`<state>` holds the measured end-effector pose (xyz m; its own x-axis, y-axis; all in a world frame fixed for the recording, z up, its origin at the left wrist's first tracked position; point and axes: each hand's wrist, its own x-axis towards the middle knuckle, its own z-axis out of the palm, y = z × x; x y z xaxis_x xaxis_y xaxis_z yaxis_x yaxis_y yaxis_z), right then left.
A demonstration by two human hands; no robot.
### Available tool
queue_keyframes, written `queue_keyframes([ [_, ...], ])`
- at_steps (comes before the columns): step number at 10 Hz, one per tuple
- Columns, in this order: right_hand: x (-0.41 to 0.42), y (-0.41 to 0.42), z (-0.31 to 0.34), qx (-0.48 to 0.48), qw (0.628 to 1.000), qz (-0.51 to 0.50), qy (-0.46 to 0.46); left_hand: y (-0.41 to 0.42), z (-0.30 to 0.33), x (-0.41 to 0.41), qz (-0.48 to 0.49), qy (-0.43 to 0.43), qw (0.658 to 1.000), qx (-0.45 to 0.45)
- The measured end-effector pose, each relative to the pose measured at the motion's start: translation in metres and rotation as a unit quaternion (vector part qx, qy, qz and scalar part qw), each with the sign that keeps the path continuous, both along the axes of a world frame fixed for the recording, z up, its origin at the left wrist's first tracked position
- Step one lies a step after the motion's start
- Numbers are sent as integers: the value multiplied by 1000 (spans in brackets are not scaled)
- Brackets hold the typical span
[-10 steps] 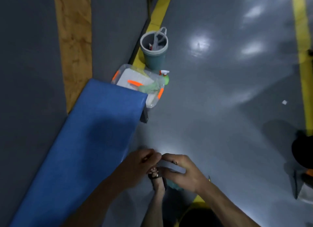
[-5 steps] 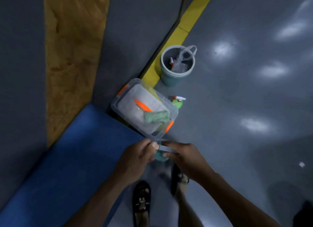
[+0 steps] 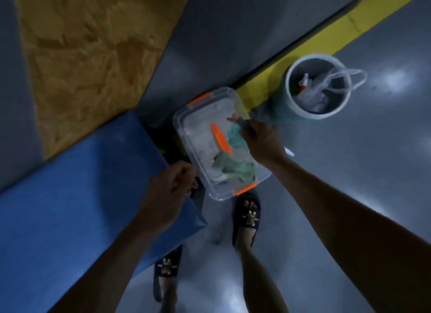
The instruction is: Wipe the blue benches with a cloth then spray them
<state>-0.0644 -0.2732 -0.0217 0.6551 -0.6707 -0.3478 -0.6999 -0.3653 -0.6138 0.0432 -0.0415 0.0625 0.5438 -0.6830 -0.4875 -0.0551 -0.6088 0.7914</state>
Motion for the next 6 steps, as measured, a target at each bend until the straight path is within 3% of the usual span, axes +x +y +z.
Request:
queue_keyframes([
  [3, 54, -13, -48, -64, 993, 80, 61, 20, -7, -6, 123, 36, 991, 35],
  [6, 61, -22, -34, -33, 988, 76, 130, 31, 12, -19, 166, 30, 985, 43],
])
